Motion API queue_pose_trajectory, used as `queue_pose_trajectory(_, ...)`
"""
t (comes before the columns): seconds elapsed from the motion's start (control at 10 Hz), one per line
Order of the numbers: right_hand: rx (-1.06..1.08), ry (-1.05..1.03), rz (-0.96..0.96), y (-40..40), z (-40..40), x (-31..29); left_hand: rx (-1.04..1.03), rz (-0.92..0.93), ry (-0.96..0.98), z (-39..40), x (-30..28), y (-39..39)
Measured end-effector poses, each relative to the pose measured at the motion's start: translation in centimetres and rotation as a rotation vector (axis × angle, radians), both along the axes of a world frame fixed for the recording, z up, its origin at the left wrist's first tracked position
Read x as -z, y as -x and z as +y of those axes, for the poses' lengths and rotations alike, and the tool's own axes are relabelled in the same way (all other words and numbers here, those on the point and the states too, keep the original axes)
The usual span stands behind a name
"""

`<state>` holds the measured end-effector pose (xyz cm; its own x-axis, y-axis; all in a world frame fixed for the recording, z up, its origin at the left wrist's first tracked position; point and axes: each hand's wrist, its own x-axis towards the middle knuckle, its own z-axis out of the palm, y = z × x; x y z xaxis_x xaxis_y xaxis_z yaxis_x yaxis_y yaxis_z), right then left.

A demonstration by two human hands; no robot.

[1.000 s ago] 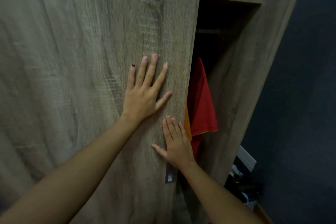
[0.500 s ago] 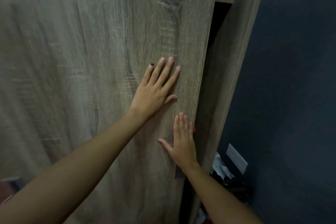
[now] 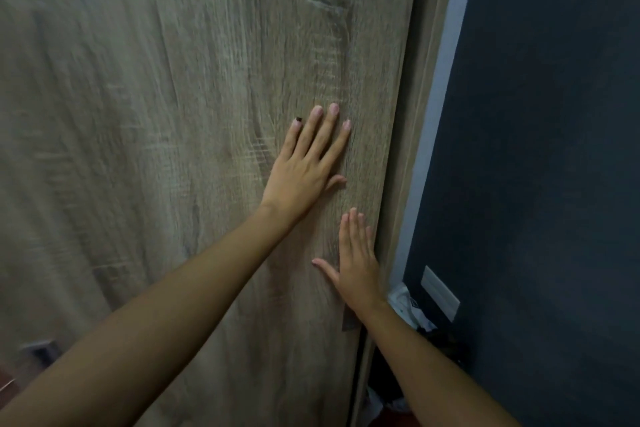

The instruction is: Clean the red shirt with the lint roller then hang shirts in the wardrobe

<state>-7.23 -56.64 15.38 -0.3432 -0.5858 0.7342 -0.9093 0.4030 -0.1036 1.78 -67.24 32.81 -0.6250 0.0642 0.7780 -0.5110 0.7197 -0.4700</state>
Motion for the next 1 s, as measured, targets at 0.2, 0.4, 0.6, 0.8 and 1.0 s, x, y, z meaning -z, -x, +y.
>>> queue_pose_trajectory(0.2, -0.012, -0.006, -0.035, 1.0, 0.9, -0.1, -0.012, 0.012, 0.013, 1.1, 0.1, 1.3)
queue_pose_trajectory(0.4, -0.003, -0.046, -0.018, 2.0, 1.2, 0.0, -0.008, 0.021, 0.014, 1.2, 0.1, 1.6)
queue_pose_trajectory(0.6, 0.018, -0.057, -0.006, 1.9, 1.3, 0.1, -0.027, 0.009, 0.018, 1.3, 0.0, 1.6)
queue_pose_trajectory(0.8, 0.051, -0.099, -0.042, 1.1, 1.9, -0.4, -0.023, -0.041, -0.011, 1.7, -0.6, 0.5)
queue_pose_trajectory(1.0, 0.023, -0.215, -0.123, -0.6, 3.8, -2.1, -0.044, -0.04, -0.188, 0.7, 1.4, -5.7)
